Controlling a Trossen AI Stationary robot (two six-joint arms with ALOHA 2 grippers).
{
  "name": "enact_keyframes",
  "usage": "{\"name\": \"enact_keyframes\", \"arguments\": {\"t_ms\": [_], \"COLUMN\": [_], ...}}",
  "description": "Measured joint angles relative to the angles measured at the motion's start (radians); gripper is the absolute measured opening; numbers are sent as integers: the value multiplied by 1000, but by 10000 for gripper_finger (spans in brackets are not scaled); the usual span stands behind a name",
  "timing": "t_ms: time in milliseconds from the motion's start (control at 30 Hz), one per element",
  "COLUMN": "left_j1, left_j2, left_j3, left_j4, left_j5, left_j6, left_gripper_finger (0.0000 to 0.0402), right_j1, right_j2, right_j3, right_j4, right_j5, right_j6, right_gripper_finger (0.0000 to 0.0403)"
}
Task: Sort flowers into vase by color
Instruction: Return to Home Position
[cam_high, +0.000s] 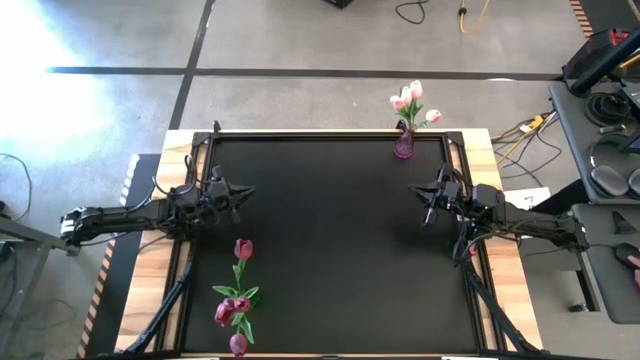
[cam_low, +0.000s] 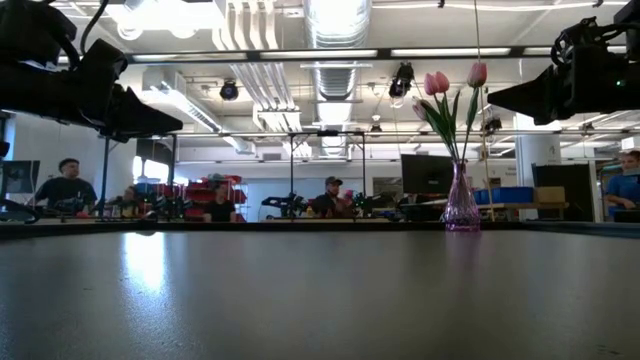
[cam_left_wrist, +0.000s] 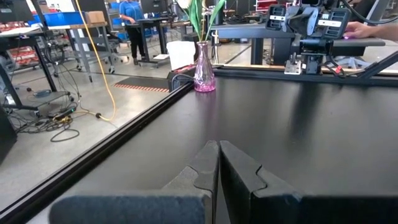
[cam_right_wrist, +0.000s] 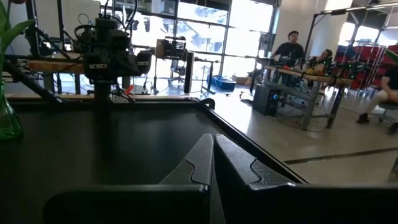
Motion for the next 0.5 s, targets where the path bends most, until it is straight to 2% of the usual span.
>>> {"name": "enact_keyframes", "arguments": {"t_ms": [500], "left_j1": [0], "left_j2": [0], "left_j3": [0], "left_j4": [0], "left_j5": [0], "left_j6": [0], "left_gripper_finger": [0], "right_j1": [0], "right_j2": [0], "right_j3": [0], "right_j4": [0], "right_j5": [0], "right_j6": [0], "right_gripper_finger": [9]}}
